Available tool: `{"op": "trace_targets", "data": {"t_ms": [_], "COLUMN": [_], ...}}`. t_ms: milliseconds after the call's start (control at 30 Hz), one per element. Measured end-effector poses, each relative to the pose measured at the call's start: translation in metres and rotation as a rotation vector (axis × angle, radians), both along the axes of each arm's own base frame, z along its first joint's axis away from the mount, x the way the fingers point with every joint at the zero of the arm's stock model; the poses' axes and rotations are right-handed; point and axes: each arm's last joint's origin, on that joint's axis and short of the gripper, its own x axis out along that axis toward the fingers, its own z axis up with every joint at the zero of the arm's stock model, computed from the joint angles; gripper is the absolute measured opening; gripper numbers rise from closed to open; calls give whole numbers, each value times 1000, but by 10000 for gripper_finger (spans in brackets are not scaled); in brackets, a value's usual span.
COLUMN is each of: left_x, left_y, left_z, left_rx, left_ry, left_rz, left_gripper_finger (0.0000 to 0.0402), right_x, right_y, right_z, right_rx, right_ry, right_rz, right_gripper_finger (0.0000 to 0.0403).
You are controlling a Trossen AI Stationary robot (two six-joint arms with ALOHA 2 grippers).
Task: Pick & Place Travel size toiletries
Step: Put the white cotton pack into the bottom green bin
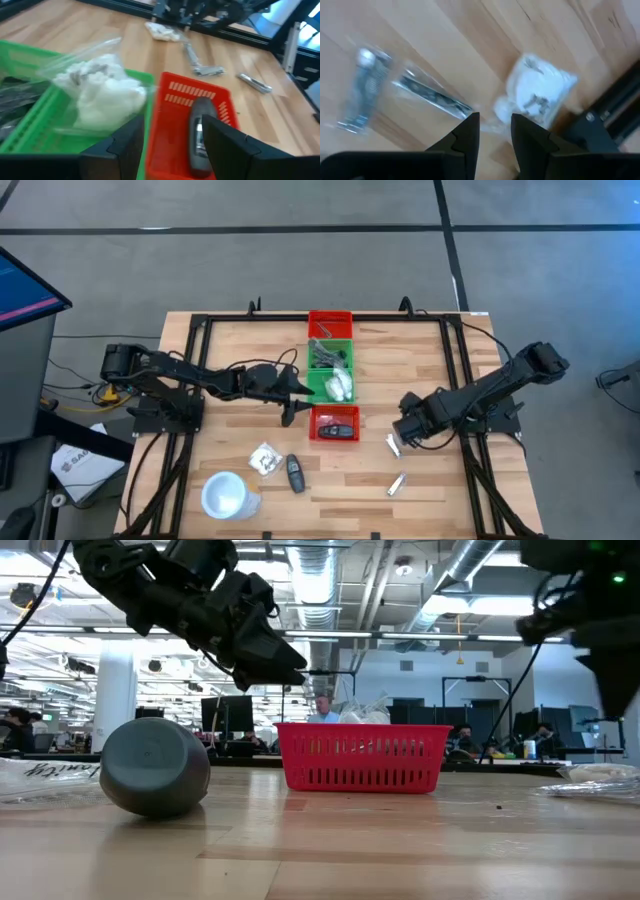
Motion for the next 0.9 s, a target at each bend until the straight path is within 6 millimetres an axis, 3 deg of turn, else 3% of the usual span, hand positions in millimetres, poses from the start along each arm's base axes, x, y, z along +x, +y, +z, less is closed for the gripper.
{"op": "trace_targets", "data": {"t_ms": [367, 900], "left_x": [1, 1], "left_y": [-12, -12], "left_z": [0, 1], "left_rx": [10, -5], "left_ry": [-2, -10], "left_rz": [-21, -12], "left_gripper_finger": [190, 190], "right_x": [-25, -39], "right_y": [12, 17], "right_z": [-24, -52], "right_rx": [71, 91], "right_ry": [134, 124], "right_rz": [48, 120], "right_gripper_finger": [102, 102]}}
